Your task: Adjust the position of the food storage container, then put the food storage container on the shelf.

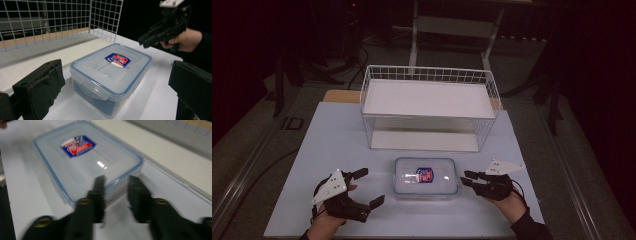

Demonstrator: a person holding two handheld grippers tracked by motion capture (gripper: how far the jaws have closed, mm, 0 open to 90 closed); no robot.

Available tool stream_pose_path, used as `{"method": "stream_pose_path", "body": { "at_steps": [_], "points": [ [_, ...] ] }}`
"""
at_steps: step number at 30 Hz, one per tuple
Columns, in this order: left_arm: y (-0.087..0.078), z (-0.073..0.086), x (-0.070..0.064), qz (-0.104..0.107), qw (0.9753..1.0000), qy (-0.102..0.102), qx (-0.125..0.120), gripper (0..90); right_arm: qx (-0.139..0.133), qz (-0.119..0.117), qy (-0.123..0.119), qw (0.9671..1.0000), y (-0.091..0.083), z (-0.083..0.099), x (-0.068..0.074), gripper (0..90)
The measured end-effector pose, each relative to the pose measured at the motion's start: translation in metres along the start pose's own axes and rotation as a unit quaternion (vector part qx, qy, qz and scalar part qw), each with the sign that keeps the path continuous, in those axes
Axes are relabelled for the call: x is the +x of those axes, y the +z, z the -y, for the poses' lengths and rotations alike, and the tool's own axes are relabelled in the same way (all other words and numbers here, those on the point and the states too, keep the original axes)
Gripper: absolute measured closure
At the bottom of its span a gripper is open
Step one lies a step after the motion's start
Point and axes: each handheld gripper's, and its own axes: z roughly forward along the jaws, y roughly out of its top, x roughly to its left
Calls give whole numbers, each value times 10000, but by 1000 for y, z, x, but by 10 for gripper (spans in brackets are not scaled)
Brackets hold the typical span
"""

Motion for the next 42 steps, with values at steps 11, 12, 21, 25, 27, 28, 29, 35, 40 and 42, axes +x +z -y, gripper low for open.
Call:
{"method": "stream_pose_path", "body": {
  "at_steps": [11,12,21,25,27,28,29,35,40,42],
  "points": [
    [5,-22,11,7,9970,-705,319,0,-807,-75,305,9962,-22,-14,1,123],
    [6,-24,13,9,9966,-742,358,0,-887,-18,211,9958,-24,-15,2,133],
    [20,-38,18,70,9942,-879,621,0,-973,246,-23,9949,-30,-21,12,162],
    [30,-39,21,58,9916,-968,852,0,-955,441,24,9945,-33,-22,15,162],
    [36,-39,25,51,9889,-1079,1019,0,-894,485,60,9948,-33,-23,15,162],
    [39,-38,26,78,9872,-1154,1098,0,-918,489,64,9946,-33,-23,16,162],
    [42,-37,28,78,9846,-1285,1180,0,-904,489,51,9947,-32,-23,16,160],
    [63,-25,41,55,9632,-2038,1752,0,-570,217,127,9981,-18,-21,17,133],
    [75,-12,55,125,9384,-2698,2156,0,-289,213,383,9986,-8,-20,17,101],
    [78,-7,60,252,9285,-2967,2218,0,-251,306,432,9983,-6,-20,18,101]
  ]
}}
